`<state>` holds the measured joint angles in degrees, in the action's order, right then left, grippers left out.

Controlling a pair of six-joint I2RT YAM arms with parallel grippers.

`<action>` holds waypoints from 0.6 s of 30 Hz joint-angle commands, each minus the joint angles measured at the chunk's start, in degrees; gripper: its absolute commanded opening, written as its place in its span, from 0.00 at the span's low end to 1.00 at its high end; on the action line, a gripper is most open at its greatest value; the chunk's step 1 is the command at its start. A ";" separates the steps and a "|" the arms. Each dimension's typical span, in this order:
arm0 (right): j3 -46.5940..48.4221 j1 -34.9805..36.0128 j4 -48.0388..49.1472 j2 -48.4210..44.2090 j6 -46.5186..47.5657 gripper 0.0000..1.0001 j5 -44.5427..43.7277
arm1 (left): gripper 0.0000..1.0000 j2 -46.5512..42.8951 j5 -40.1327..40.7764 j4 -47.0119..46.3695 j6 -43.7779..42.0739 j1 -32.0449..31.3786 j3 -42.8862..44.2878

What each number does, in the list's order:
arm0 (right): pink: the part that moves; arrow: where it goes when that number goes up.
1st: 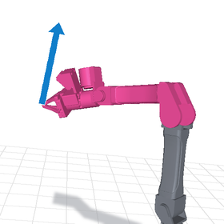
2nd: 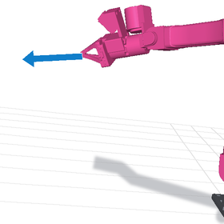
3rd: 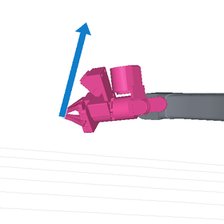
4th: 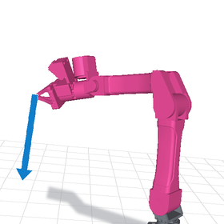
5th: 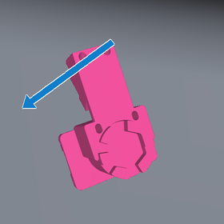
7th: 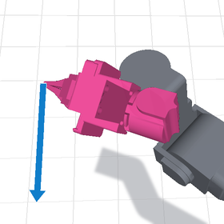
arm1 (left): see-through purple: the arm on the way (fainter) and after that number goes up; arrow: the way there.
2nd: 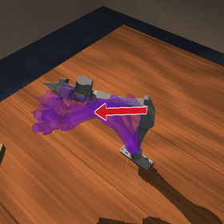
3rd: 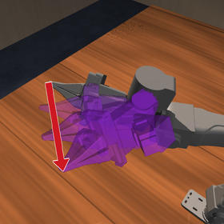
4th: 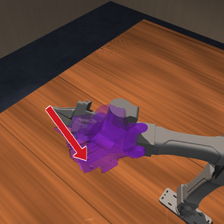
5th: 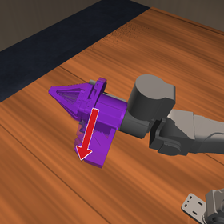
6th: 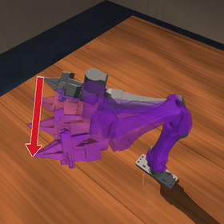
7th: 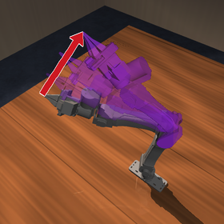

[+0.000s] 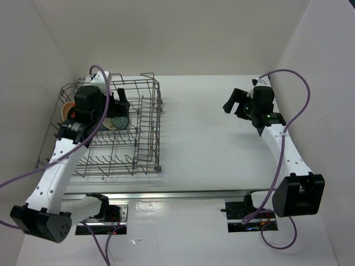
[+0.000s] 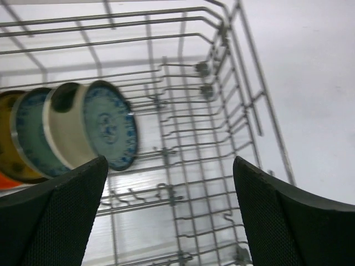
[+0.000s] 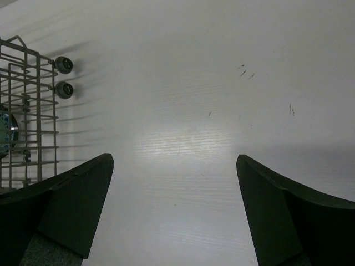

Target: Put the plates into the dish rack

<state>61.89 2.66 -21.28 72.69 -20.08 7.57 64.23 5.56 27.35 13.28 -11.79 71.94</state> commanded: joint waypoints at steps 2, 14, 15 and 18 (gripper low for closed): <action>4.29 0.42 0.54 -0.43 0.91 1.00 -1.31 | 0.99 -1.65 -11.80 -8.72 1.49 -0.51 -4.62; 7.82 0.42 0.62 -3.16 1.45 1.00 -5.11 | 0.99 0.90 -8.54 -4.85 -0.01 -0.51 -1.37; 7.81 0.42 0.62 -3.69 1.44 1.00 -5.11 | 0.99 0.38 -8.55 -4.85 -0.62 -0.51 -1.37; 7.11 0.42 0.62 -4.22 1.44 1.00 -4.33 | 0.99 0.37 -8.55 -4.85 -0.62 -0.51 -1.37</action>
<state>67.94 2.66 -21.91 70.85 -18.76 3.75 65.39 -2.09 23.97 13.50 -12.21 68.07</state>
